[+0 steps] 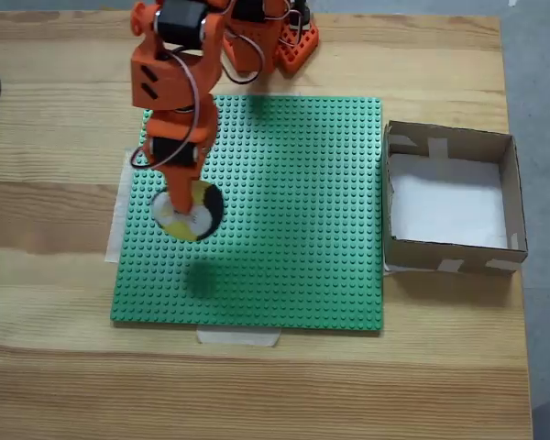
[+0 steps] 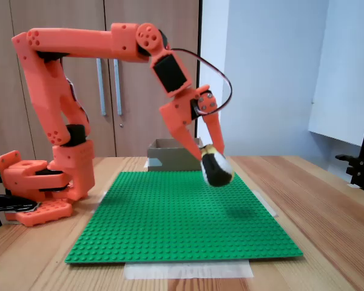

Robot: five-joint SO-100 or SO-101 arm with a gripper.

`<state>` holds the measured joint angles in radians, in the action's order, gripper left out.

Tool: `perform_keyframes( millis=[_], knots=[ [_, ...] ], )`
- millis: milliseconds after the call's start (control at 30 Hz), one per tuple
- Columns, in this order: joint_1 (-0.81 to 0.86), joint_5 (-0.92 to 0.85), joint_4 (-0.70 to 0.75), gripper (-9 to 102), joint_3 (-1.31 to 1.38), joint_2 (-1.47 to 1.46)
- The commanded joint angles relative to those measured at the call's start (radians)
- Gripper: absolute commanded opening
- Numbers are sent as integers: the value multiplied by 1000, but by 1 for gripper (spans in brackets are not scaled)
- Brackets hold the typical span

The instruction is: Pick the ball and put it in the box.

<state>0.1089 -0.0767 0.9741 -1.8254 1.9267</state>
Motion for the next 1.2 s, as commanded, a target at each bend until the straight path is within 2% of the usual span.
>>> perform_keyframes(
  millis=[0,1167],
  knots=[
    [-63,26,20,-1,87,28],
    [-730,150,94,-1,252,86]
  ],
)
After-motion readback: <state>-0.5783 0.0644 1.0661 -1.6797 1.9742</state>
